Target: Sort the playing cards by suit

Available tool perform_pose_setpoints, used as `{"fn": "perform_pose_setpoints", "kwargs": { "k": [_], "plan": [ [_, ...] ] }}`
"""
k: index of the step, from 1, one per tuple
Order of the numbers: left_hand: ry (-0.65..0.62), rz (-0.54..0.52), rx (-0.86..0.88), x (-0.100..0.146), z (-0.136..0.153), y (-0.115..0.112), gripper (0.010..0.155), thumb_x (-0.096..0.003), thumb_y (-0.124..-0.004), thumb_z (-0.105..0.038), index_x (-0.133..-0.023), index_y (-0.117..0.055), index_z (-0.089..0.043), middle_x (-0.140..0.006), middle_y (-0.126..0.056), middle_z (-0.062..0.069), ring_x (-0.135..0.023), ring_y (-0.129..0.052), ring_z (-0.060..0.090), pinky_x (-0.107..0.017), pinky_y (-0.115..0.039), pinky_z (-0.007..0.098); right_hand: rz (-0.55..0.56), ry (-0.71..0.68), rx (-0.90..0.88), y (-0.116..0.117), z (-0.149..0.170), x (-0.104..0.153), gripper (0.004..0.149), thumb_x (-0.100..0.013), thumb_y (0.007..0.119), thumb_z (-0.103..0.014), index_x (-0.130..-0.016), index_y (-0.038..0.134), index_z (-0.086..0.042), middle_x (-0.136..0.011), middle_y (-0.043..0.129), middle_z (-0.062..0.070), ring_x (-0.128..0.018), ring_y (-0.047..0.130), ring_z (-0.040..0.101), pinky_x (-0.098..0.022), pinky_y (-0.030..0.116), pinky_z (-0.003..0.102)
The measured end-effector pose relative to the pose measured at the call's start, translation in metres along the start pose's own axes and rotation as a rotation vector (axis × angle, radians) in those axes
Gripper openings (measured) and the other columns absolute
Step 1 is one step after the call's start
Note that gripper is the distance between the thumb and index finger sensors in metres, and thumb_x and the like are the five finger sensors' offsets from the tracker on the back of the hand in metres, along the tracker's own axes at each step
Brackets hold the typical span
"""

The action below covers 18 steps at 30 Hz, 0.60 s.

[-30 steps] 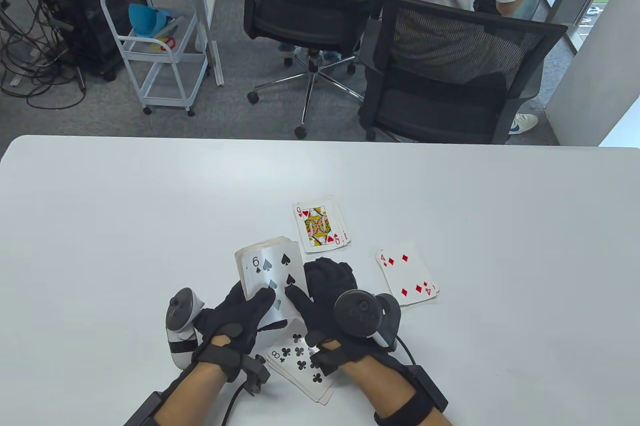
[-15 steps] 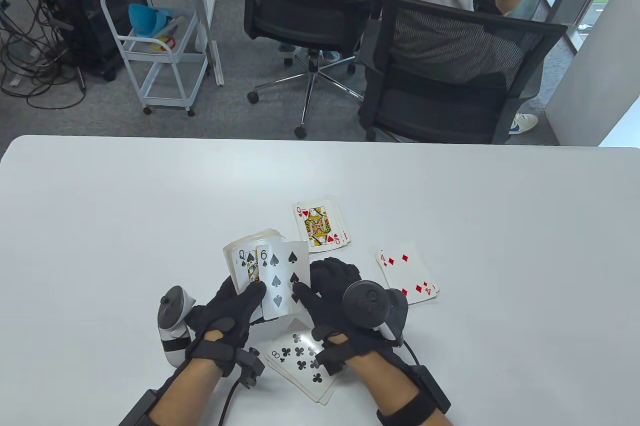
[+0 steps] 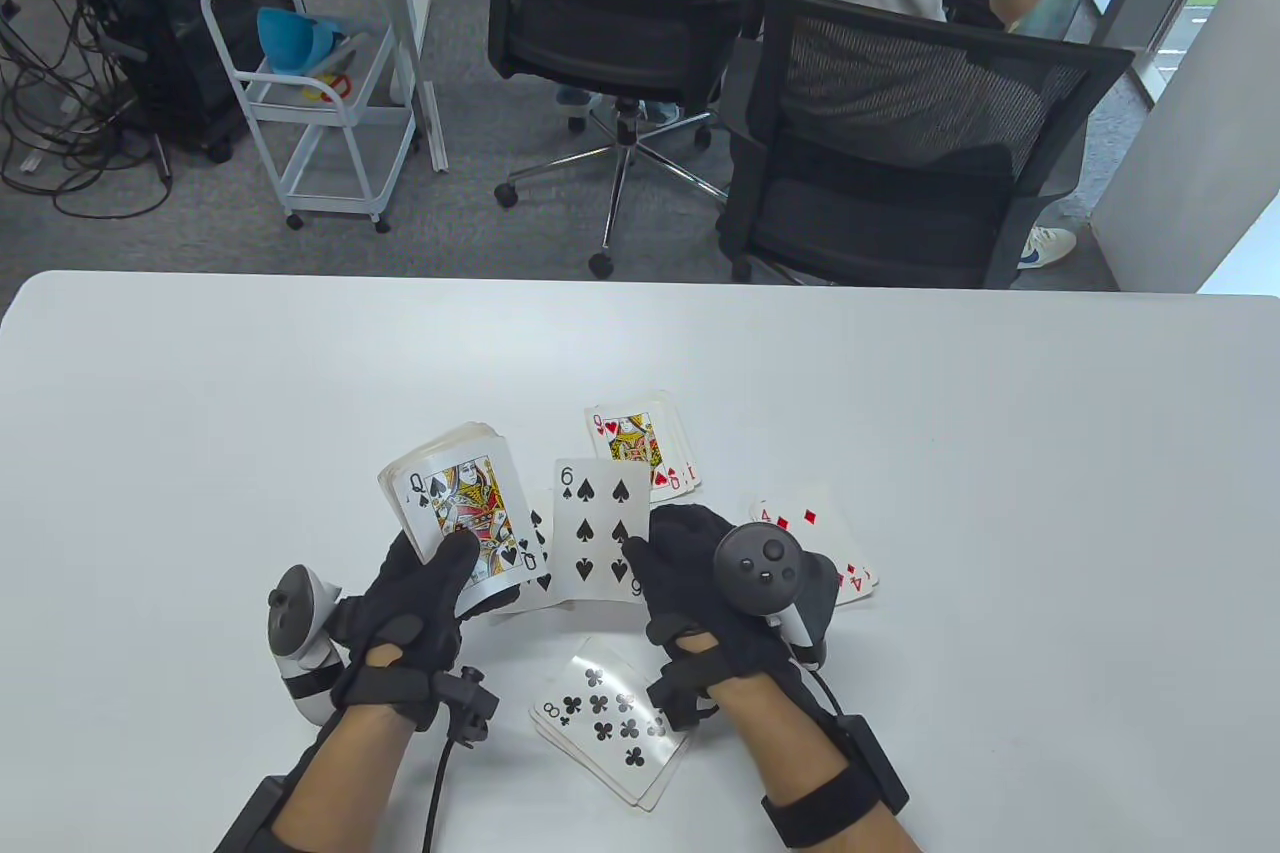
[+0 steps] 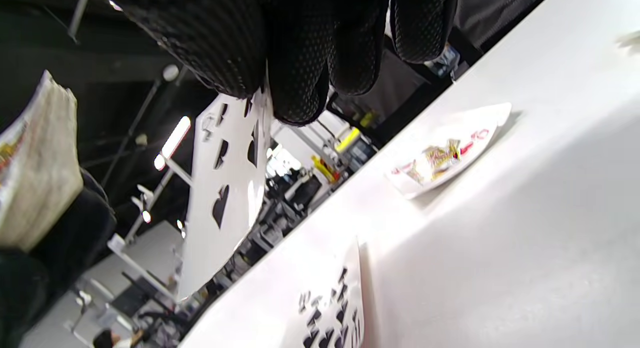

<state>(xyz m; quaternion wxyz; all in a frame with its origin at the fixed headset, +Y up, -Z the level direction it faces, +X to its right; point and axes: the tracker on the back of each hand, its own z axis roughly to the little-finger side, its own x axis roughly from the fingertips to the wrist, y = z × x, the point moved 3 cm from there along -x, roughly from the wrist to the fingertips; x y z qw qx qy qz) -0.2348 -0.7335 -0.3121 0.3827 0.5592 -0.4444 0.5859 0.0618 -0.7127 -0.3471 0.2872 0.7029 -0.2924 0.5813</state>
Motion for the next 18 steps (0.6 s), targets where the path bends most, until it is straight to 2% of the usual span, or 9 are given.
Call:
{"fn": "perform_pose_setpoints", "kwargs": {
  "k": [3, 7, 13, 16, 18],
  "plan": [
    [-0.017, -0.002, 0.032, -0.001, -0.002, 0.001, 0.061, -0.0536, -0.082, -0.045, -0.105, -0.057, -0.024, -0.101, -0.078, 0.004, -0.084, -0.094, 0.031, -0.049, -0.095, 0.039, -0.11, 0.026, 0.109, 0.018, -0.01, -0.012, 0.038, -0.054, 0.085, -0.035, -0.078, 0.088, -0.005, -0.103, 0.064, 0.021, -0.1, 0.047, 0.052, -0.067, 0.032, 0.075],
    [-0.043, -0.01, 0.056, 0.0, -0.007, 0.003, 0.061, -0.0537, -0.082, -0.046, -0.104, -0.057, -0.023, -0.1, -0.079, 0.004, -0.083, -0.094, 0.031, -0.048, -0.095, 0.039, -0.192, 0.04, 0.24, 0.044, -0.027, -0.03, 0.038, -0.054, 0.085, -0.035, -0.078, 0.088, -0.005, -0.103, 0.063, 0.022, -0.101, 0.045, 0.052, -0.067, 0.031, 0.075],
    [-0.078, -0.024, 0.081, 0.001, -0.013, 0.008, 0.061, -0.0535, -0.082, -0.046, -0.104, -0.057, -0.023, -0.1, -0.079, 0.004, -0.083, -0.095, 0.031, -0.047, -0.095, 0.039, -0.247, 0.11, 0.303, 0.08, -0.041, -0.063, 0.038, -0.054, 0.085, -0.035, -0.076, 0.088, -0.004, -0.102, 0.063, 0.023, -0.1, 0.045, 0.052, -0.067, 0.032, 0.074],
    [-0.087, -0.035, 0.084, 0.002, -0.015, 0.011, 0.061, -0.0537, -0.082, -0.046, -0.104, -0.057, -0.023, -0.1, -0.079, 0.004, -0.083, -0.095, 0.031, -0.048, -0.095, 0.039, -0.288, 0.142, 0.453, 0.1, -0.042, -0.073, 0.039, -0.053, 0.086, -0.036, -0.075, 0.088, -0.005, -0.101, 0.063, 0.023, -0.099, 0.045, 0.052, -0.068, 0.033, 0.073],
    [-0.088, -0.045, 0.088, 0.001, -0.014, 0.013, 0.061, -0.0536, -0.082, -0.046, -0.104, -0.057, -0.023, -0.1, -0.079, 0.004, -0.083, -0.094, 0.031, -0.048, -0.095, 0.039, -0.26, 0.138, 0.602, 0.11, -0.041, -0.075, 0.039, -0.052, 0.089, -0.039, -0.074, 0.087, -0.007, -0.1, 0.064, 0.022, -0.099, 0.047, 0.052, -0.068, 0.035, 0.072]
  ]
}}
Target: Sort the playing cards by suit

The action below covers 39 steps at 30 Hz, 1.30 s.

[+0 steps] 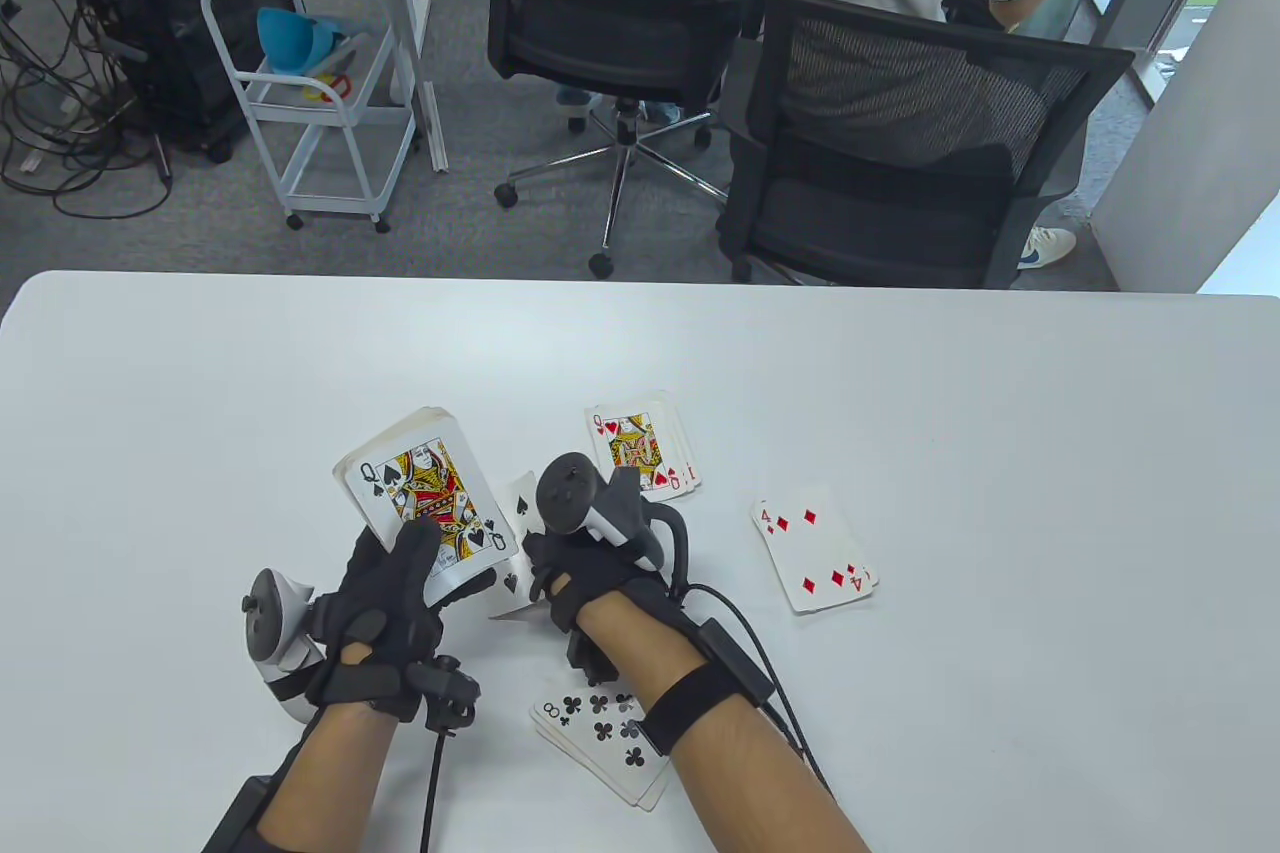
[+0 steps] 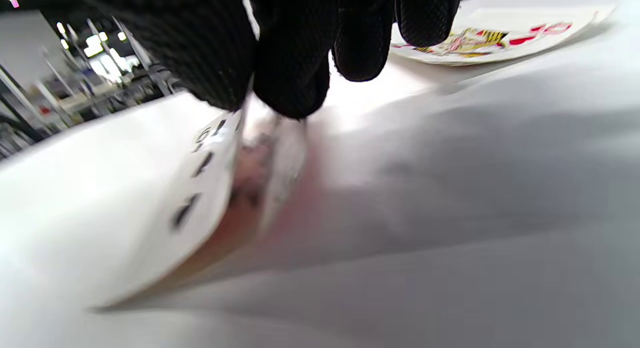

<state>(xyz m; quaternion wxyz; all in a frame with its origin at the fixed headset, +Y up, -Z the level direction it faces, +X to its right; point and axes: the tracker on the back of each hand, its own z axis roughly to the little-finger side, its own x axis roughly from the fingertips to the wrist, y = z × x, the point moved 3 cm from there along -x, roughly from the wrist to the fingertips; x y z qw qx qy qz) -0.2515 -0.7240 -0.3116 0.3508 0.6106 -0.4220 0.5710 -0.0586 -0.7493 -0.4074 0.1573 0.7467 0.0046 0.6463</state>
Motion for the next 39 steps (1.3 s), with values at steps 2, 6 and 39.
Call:
{"fn": "perform_pose_setpoints", "kwargs": {
  "k": [2, 6, 39],
  "plan": [
    [0.004, -0.001, 0.0, -0.001, 0.001, 0.0, 0.061, -0.0536, -0.082, -0.046, -0.104, -0.057, -0.023, -0.1, -0.079, 0.004, -0.083, -0.094, 0.031, -0.048, -0.095, 0.039, 0.015, 0.002, 0.067, 0.004, -0.001, -0.001, 0.041, -0.051, 0.091, -0.043, -0.073, 0.086, -0.009, -0.099, 0.066, 0.021, -0.098, 0.05, 0.051, -0.068, 0.037, 0.071],
    [0.005, 0.0, -0.004, -0.001, 0.002, -0.001, 0.061, -0.0535, -0.081, -0.046, -0.104, -0.057, -0.023, -0.1, -0.079, 0.004, -0.083, -0.095, 0.03, -0.048, -0.096, 0.039, 0.07, -0.035, 0.019, -0.005, 0.008, 0.009, 0.04, -0.051, 0.09, -0.044, -0.072, 0.085, -0.011, -0.099, 0.067, 0.02, -0.097, 0.052, 0.051, -0.068, 0.039, 0.071],
    [0.21, 0.177, -0.184, 0.009, 0.052, -0.041, 0.062, -0.0528, -0.085, -0.041, -0.105, -0.056, -0.023, -0.101, -0.078, 0.003, -0.084, -0.094, 0.03, -0.049, -0.096, 0.039, 0.282, -0.386, -0.532, -0.034, 0.062, 0.109, 0.059, -0.052, 0.08, -0.056, -0.089, 0.07, -0.01, -0.104, 0.059, 0.022, -0.099, 0.049, 0.053, -0.067, 0.036, 0.073]
  ]
}}
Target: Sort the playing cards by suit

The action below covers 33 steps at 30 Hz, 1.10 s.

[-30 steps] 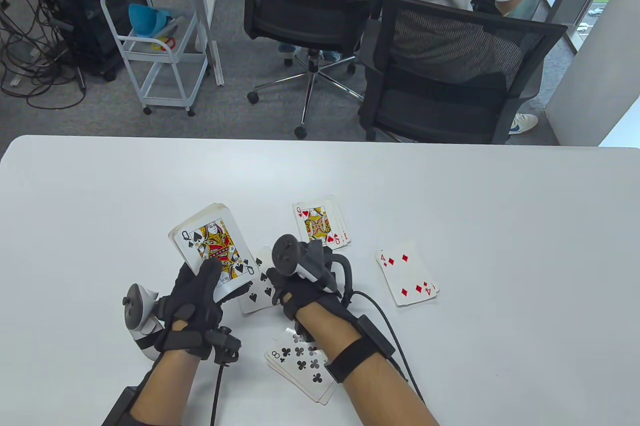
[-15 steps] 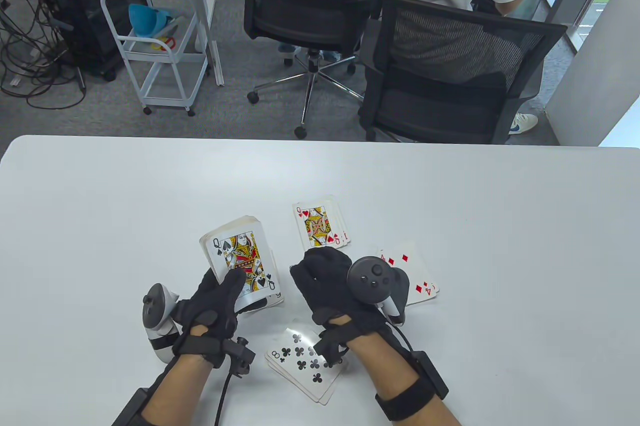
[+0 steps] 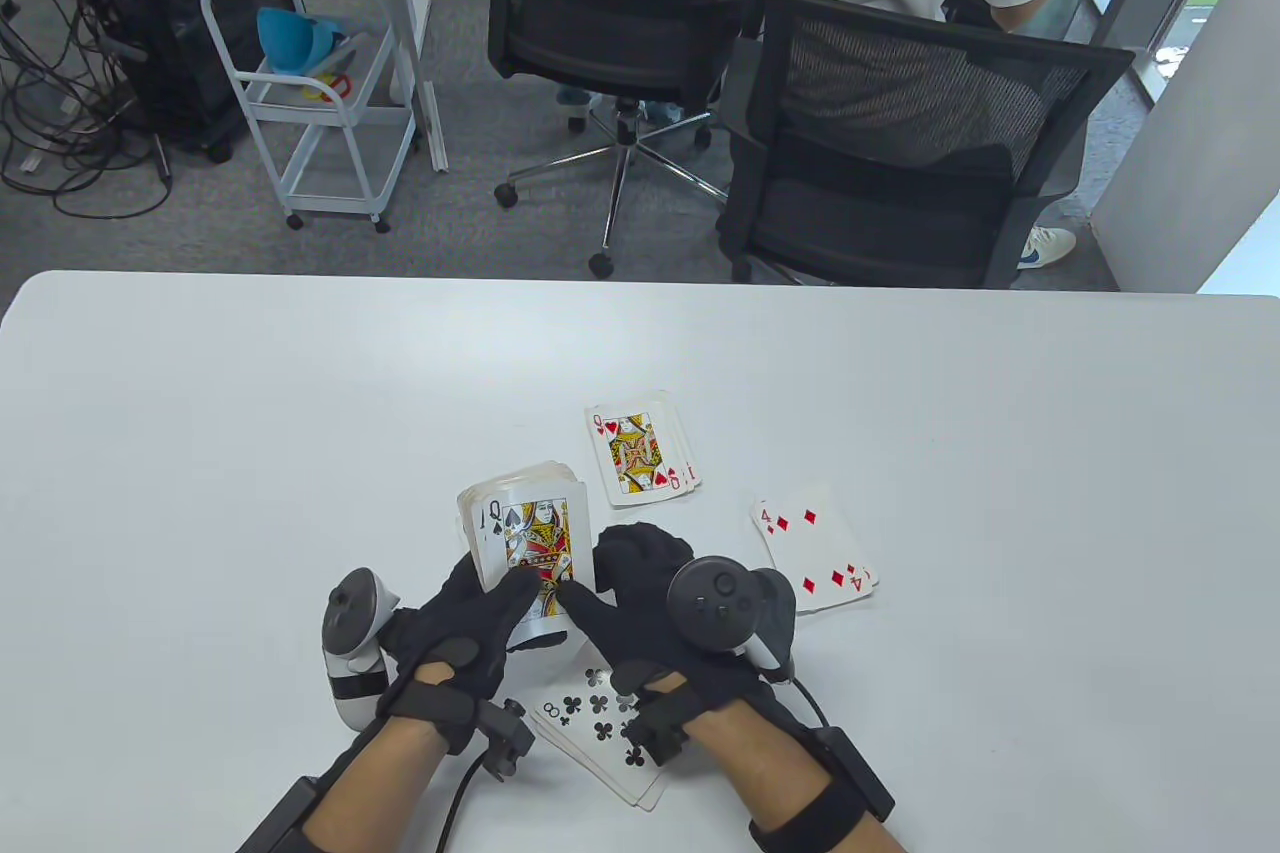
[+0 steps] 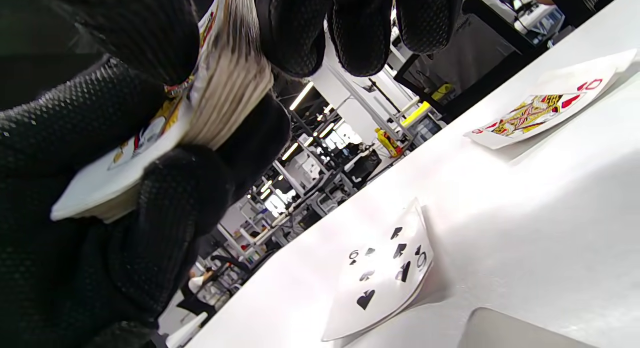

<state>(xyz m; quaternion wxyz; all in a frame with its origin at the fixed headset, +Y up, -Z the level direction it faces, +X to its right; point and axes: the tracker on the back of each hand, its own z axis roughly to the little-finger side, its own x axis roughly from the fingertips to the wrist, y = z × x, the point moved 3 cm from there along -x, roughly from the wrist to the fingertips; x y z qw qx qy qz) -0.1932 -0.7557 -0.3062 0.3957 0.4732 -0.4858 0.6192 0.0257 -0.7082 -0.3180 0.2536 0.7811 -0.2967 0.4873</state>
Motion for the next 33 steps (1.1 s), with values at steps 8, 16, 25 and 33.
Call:
{"fn": "perform_pose_setpoints", "kwargs": {
  "k": [8, 16, 25, 33],
  "plan": [
    [0.019, -0.011, 0.017, 0.001, 0.002, 0.001, 0.062, -0.0521, -0.087, -0.041, -0.104, -0.058, -0.024, -0.099, -0.081, 0.001, -0.081, -0.097, 0.028, -0.047, -0.097, 0.037, 0.035, -0.002, 0.044, -0.001, -0.006, 0.004, 0.058, -0.05, 0.086, -0.055, -0.083, 0.07, -0.011, -0.102, 0.06, 0.021, -0.098, 0.053, 0.052, -0.067, 0.039, 0.073],
    [0.026, -0.012, 0.03, 0.001, 0.005, 0.001, 0.062, -0.052, -0.086, -0.046, -0.103, -0.059, -0.024, -0.099, -0.082, 0.002, -0.081, -0.097, 0.029, -0.047, -0.097, 0.037, 0.09, 0.003, -0.025, -0.004, -0.005, 0.005, 0.046, -0.05, 0.087, -0.044, -0.078, 0.075, -0.009, -0.098, 0.069, 0.02, -0.095, 0.062, 0.049, -0.067, 0.044, 0.072],
    [-0.013, -0.062, 0.081, 0.001, -0.006, 0.014, 0.062, -0.0525, -0.084, -0.047, -0.104, -0.059, -0.024, -0.101, -0.079, 0.003, -0.084, -0.093, 0.032, -0.049, -0.094, 0.04, 0.172, 0.04, -0.039, -0.018, 0.007, 0.005, 0.038, -0.053, 0.083, -0.036, -0.078, 0.085, -0.008, -0.095, 0.077, 0.017, -0.093, 0.068, 0.047, -0.067, 0.045, 0.071],
    [-0.15, -0.193, 0.148, 0.007, -0.036, 0.048, 0.061, -0.0528, -0.083, -0.047, -0.104, -0.059, -0.024, -0.1, -0.08, 0.003, -0.083, -0.095, 0.031, -0.048, -0.095, 0.039, 0.115, 0.218, -0.09, -0.022, 0.041, -0.003, 0.037, -0.054, 0.083, -0.034, -0.079, 0.087, -0.006, -0.098, 0.072, 0.019, -0.095, 0.061, 0.049, -0.067, 0.04, 0.073]
  ]
}}
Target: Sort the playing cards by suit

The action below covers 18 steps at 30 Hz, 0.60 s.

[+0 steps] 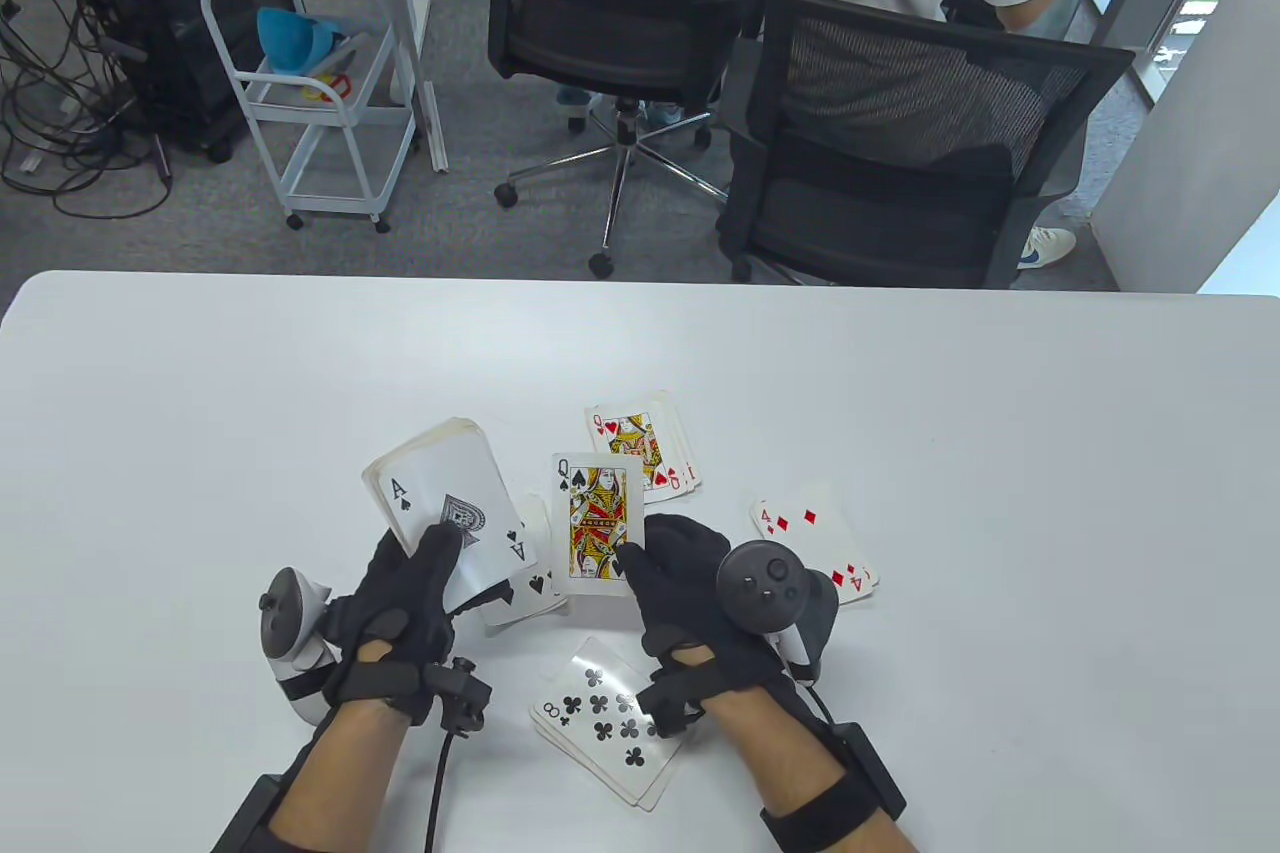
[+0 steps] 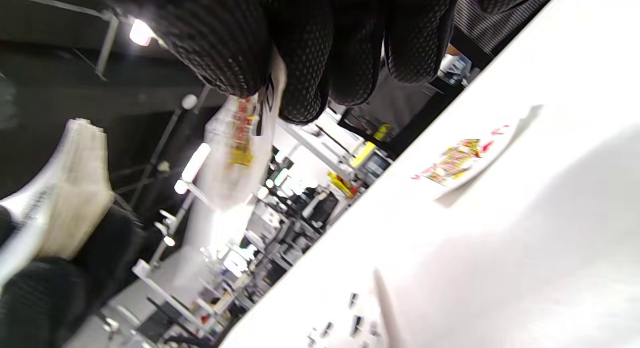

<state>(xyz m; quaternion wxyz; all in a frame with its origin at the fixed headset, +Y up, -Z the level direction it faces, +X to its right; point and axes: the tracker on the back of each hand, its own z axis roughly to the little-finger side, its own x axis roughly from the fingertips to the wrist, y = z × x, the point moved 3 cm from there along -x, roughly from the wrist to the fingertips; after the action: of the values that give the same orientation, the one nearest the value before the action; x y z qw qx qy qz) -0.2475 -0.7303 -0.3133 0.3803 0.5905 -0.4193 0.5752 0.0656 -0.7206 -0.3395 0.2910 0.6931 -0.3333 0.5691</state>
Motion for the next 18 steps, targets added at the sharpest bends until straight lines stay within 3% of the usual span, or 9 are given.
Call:
{"fn": "perform_pose_setpoints", "kwargs": {
  "k": [5, 18],
  "plan": [
    [-0.028, -0.008, 0.031, -0.001, -0.008, 0.004, 0.061, -0.0529, -0.083, -0.047, -0.104, -0.059, -0.024, -0.1, -0.08, 0.003, -0.083, -0.095, 0.031, -0.048, -0.095, 0.039, -0.179, 0.092, 0.152, 0.021, -0.006, -0.017, 0.037, -0.054, 0.084, -0.034, -0.078, 0.088, -0.006, -0.1, 0.064, 0.021, -0.101, 0.039, 0.053, -0.066, 0.028, 0.075],
    [-0.056, -0.011, 0.061, 0.0, -0.013, 0.006, 0.06, -0.053, -0.083, -0.046, -0.104, -0.059, -0.024, -0.1, -0.08, 0.003, -0.083, -0.095, 0.031, -0.048, -0.095, 0.039, -0.351, 0.172, 0.399, 0.1, -0.039, -0.065, 0.037, -0.054, 0.085, -0.035, -0.076, 0.088, -0.005, -0.101, 0.062, 0.022, -0.101, 0.037, 0.053, -0.066, 0.025, 0.075]
  ]
}}
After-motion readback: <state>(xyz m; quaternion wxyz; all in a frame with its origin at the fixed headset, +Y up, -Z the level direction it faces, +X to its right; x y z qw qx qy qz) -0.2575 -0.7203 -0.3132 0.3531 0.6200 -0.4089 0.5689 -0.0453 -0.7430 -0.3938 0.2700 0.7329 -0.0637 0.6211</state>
